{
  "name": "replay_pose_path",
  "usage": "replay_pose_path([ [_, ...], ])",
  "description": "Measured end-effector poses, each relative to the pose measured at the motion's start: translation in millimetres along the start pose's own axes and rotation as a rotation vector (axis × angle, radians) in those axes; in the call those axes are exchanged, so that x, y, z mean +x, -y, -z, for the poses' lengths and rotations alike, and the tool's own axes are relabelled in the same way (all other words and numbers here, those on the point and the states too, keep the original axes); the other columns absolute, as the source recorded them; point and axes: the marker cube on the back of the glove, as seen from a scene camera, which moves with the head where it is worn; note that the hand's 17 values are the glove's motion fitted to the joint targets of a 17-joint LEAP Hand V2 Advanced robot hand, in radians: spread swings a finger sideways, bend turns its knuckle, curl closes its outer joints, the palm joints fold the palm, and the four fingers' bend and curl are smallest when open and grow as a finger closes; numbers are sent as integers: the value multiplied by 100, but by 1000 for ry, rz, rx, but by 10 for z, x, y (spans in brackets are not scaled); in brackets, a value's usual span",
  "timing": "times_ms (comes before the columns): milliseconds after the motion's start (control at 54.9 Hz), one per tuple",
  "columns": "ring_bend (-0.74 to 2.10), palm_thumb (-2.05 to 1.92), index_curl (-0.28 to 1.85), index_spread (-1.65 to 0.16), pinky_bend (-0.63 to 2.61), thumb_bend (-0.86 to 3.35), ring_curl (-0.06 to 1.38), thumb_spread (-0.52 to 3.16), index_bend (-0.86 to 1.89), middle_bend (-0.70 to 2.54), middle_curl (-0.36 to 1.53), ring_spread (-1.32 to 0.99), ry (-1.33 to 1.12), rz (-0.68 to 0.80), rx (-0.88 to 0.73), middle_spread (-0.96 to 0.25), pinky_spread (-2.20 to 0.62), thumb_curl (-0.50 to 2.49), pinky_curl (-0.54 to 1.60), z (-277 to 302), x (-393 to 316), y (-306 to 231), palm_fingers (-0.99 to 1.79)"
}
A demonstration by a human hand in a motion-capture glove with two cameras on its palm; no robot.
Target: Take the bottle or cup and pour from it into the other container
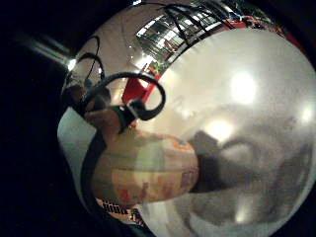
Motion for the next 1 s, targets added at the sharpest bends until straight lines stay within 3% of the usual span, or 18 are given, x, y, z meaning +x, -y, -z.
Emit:
replay_pose_path([
  [291,62,93,33,-28,40,-3,39,50,13,33,42,-16,26,85,66,-21,5,59,36,32,-42,-56,119],
  [528,65,92,34,-26,41,-4,41,41,14,34,45,-16,47,180,41,-19,-2,64,37,189,-631,-222,121],
  [674,64,92,35,-25,42,-4,42,39,14,35,46,-16,-60,336,-16,-19,-4,66,37,322,-1249,-320,121],
  [747,64,92,35,-25,43,-4,42,38,14,35,46,-16,-118,313,-42,-18,-5,67,37,367,-1552,-368,121],
  [856,64,92,35,-25,43,-4,42,38,14,35,47,-15,-183,459,-66,-18,-5,68,37,373,-1836,-447,121],
  [1001,65,91,36,-25,43,-4,43,37,14,35,47,-15,-428,537,-161,-18,-6,69,37,256,-2115,-660,121],
])
